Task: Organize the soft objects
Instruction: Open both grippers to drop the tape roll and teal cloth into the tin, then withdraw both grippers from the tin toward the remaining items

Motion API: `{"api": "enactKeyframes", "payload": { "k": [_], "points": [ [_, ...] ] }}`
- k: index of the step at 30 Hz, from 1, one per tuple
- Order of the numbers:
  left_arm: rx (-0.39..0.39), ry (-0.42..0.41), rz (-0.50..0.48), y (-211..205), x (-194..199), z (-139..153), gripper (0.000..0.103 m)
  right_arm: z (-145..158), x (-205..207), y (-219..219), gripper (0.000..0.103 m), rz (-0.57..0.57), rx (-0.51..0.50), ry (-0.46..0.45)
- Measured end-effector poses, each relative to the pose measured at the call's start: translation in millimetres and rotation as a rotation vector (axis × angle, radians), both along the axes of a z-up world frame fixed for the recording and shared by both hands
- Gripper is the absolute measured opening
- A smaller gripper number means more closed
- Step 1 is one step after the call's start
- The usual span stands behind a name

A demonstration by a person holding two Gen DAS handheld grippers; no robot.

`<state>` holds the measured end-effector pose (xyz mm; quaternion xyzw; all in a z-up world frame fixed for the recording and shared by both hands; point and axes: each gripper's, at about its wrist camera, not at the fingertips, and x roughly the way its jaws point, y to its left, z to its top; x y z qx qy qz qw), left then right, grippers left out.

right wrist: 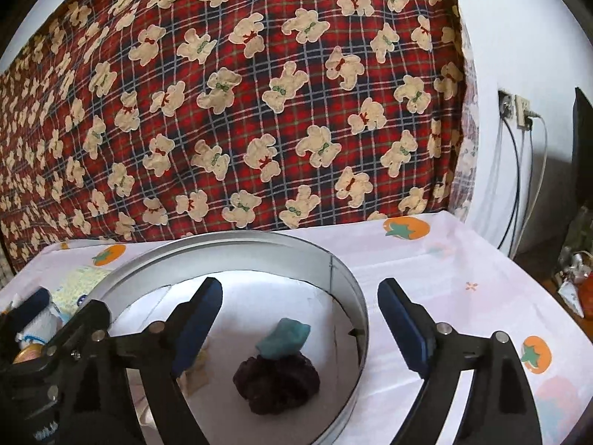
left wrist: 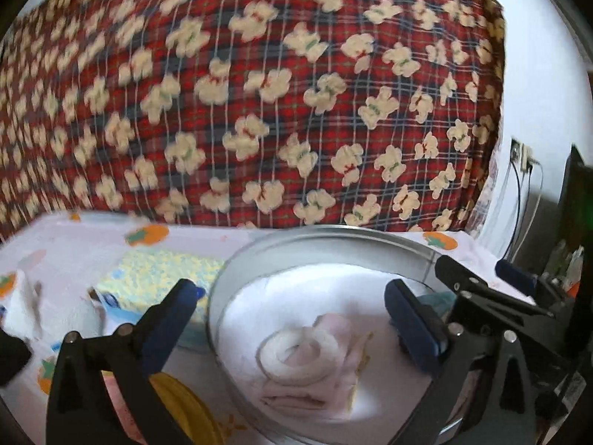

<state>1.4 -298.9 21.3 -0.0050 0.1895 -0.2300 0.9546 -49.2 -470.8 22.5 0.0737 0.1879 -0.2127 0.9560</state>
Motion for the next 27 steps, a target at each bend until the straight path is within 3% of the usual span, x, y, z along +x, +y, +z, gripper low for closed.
{"api": "enactKeyframes", "payload": {
  "k": [4, 9, 27],
  "points": [
    [0.047, -0.101, 0.040, 0, -14, 7, 0.103, -1, -3, 0, 0.088, -0.012, 0.010, -0.008],
    [0.035, -0.164, 0.060, 9, -25, 13, 0.103, 0, -9, 3, 0.088, -0.015, 0.024, -0.040],
    [0.002, -0.165, 0.059, 41, -41, 13, 0.103, 3, -37, 44, 0.088, -0.052, -0.058, -0.098]
  ]
}}
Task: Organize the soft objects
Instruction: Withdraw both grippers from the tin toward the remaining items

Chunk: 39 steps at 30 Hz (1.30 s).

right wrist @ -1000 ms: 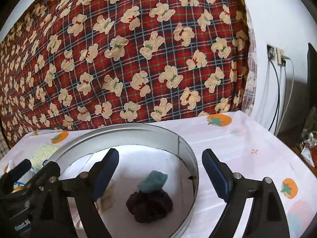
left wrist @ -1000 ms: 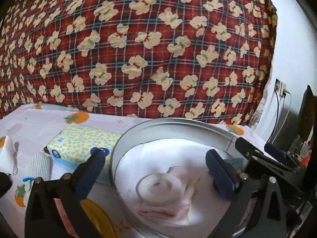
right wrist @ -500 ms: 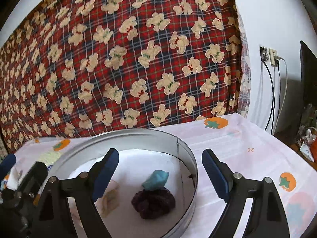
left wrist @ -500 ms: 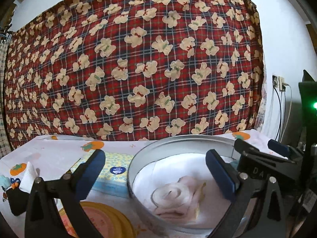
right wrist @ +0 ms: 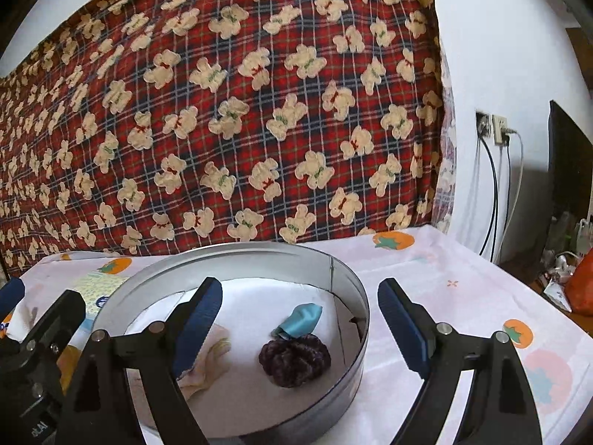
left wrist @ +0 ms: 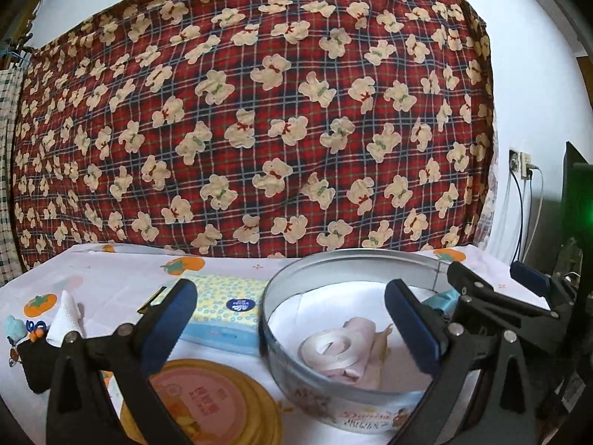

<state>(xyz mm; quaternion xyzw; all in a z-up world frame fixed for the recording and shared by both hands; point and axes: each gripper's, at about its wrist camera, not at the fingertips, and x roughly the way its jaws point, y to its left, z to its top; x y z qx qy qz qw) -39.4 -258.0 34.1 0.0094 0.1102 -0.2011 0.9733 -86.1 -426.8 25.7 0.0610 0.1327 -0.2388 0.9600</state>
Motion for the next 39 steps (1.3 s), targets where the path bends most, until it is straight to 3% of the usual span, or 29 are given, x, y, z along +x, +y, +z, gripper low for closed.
{"api": "enactKeyframes", "payload": {
  "k": [14, 21, 39],
  "points": [
    [-0.091, 0.014, 0.028, 46, -7, 1, 0.103, 2, -13, 40, 0.088, 0.019, -0.015, -0.005],
    [-0.068, -0.018, 0.040, 64, -12, 2, 0.103, 2, -14, 64, 0.088, 0.053, 0.001, -0.024],
    [-0.059, 0.002, 0.162, 143, 8, -2, 0.103, 0, 7, 136, 0.088, 0.171, 0.023, -0.028]
  ]
}}
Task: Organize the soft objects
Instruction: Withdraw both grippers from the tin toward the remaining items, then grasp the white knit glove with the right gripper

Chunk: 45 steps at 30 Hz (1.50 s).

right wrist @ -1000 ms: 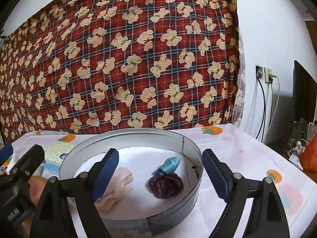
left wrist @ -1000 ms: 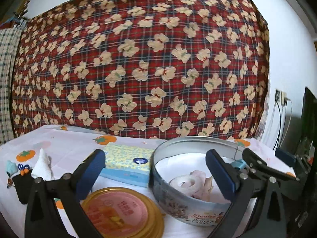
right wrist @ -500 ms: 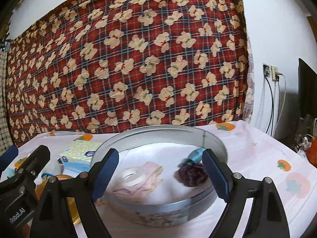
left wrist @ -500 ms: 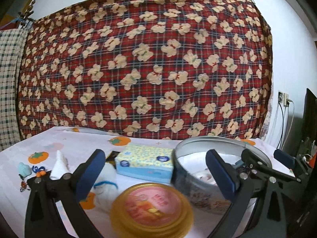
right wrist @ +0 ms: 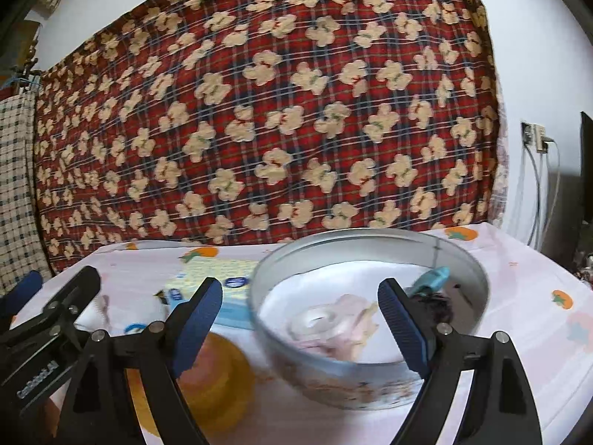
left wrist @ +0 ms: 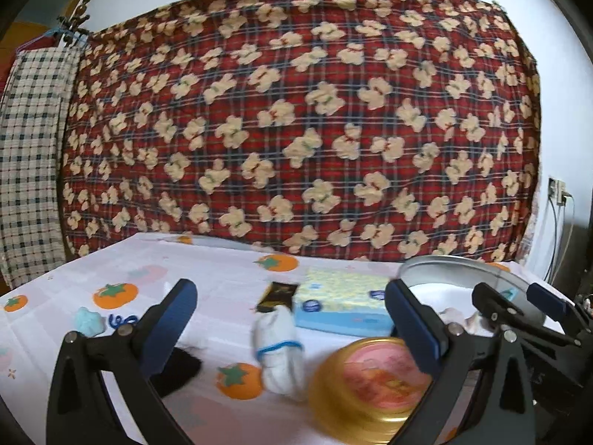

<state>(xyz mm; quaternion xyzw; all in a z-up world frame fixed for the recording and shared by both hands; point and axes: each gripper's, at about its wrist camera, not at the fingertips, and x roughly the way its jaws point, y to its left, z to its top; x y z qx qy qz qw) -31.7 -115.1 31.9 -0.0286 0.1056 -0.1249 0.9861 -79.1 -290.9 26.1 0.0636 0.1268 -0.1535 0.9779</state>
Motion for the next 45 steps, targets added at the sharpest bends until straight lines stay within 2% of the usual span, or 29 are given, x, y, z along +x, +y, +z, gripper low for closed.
{"api": "enactKeyframes", "payload": {
  "k": [8, 13, 18, 21, 24, 30, 34, 38, 45],
  "points": [
    [0.001, 0.056, 0.055, 37, 18, -6, 0.103, 0, 14, 44, 0.088, 0.079, -0.029, 0.008],
    [-0.012, 0.120, 0.101, 71, 33, -11, 0.103, -1, 22, 66, 0.088, 0.126, -0.035, 0.016],
    [0.010, 0.168, 0.189, 102, 45, -15, 0.103, -2, 31, 88, 0.088, 0.176, -0.046, 0.025],
    [-0.010, 0.196, 0.243, 125, 48, -17, 0.103, -3, 38, 97, 0.088, 0.195, -0.042, 0.033],
    [-0.019, 0.183, 0.317, 145, 47, -17, 0.103, -3, 41, 104, 0.088, 0.210, -0.034, 0.034],
    [-0.033, 0.190, 0.389, 179, 55, -19, 0.102, -3, 49, 123, 0.088, 0.263, -0.046, 0.047],
    [-0.020, 0.179, 0.474, 199, 56, -18, 0.102, -5, 60, 135, 0.088, 0.288, -0.046, 0.077],
    [-0.054, 0.195, 0.455, 209, 57, -20, 0.102, -8, 78, 139, 0.088, 0.302, -0.032, 0.134],
    [-0.052, 0.216, 0.465, 209, 61, -22, 0.102, -18, 127, 149, 0.087, 0.275, -0.028, 0.265]
  ]
}}
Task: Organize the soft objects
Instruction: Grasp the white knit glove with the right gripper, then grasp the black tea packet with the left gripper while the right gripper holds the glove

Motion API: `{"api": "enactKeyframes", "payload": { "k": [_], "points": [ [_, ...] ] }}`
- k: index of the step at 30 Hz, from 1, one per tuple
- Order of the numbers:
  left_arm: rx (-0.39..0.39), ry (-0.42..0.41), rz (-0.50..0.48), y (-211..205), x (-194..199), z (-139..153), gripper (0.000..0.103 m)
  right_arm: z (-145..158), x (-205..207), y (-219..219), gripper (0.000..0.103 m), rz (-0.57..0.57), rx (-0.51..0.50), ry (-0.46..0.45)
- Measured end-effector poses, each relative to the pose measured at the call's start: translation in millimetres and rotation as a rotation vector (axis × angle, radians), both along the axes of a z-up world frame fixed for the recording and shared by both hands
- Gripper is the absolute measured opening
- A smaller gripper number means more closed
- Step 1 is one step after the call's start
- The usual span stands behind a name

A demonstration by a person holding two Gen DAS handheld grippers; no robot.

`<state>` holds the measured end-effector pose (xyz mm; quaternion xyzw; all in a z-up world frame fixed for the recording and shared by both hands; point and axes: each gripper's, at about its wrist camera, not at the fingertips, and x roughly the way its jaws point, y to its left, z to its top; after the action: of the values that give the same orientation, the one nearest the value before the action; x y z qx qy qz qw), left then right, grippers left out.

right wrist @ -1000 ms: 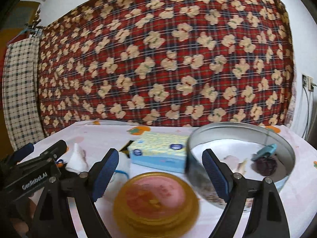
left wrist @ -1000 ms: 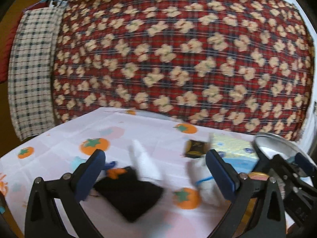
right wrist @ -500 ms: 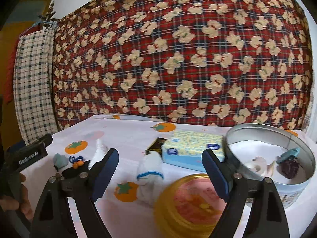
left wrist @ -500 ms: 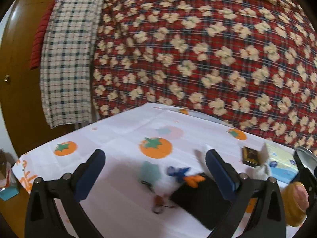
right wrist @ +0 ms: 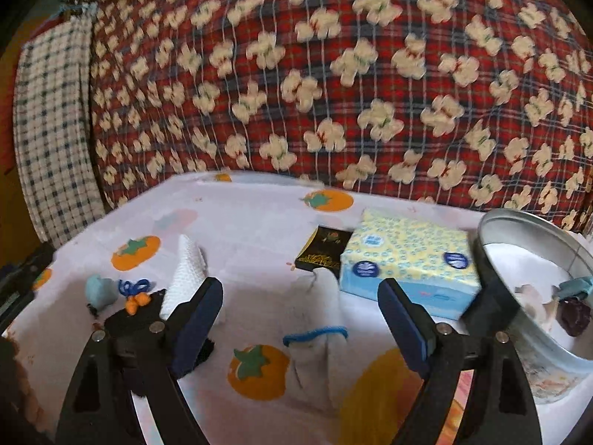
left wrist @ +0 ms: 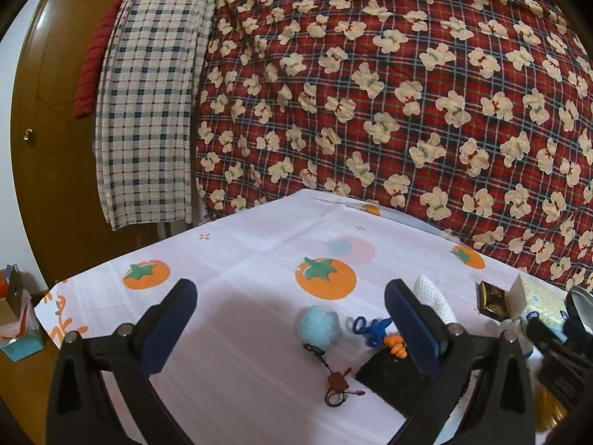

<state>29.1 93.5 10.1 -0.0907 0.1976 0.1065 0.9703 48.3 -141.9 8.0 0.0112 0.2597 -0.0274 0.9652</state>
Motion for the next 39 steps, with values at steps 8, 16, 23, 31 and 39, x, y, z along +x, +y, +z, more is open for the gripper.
{"api": "enactKeyframes", "payload": {
  "k": [8, 16, 23, 31, 39],
  "points": [
    [-0.061, 0.000, 0.026, 12, 0, -3, 0.102, -29, 53, 11, 0.070, -0.035, -0.075, 0.270],
    [-0.073, 0.009, 0.032, 15, -1, -4, 0.103, -33, 54, 4, 0.041, -0.050, -0.052, 0.300],
    [-0.069, 0.039, 0.025, 14, 4, -7, 0.102, 1, 2, -4, 0.039, 0.068, 0.076, -0.023],
    [0.024, 0.024, -0.147, -32, 13, 0, 0.102, 25, -35, -35, 0.039, -0.017, 0.069, -0.183],
    [0.051, 0.063, -0.405, -118, 47, 16, 0.102, 35, -55, -74, 0.039, -0.097, -0.002, -0.249]
  ]
}}
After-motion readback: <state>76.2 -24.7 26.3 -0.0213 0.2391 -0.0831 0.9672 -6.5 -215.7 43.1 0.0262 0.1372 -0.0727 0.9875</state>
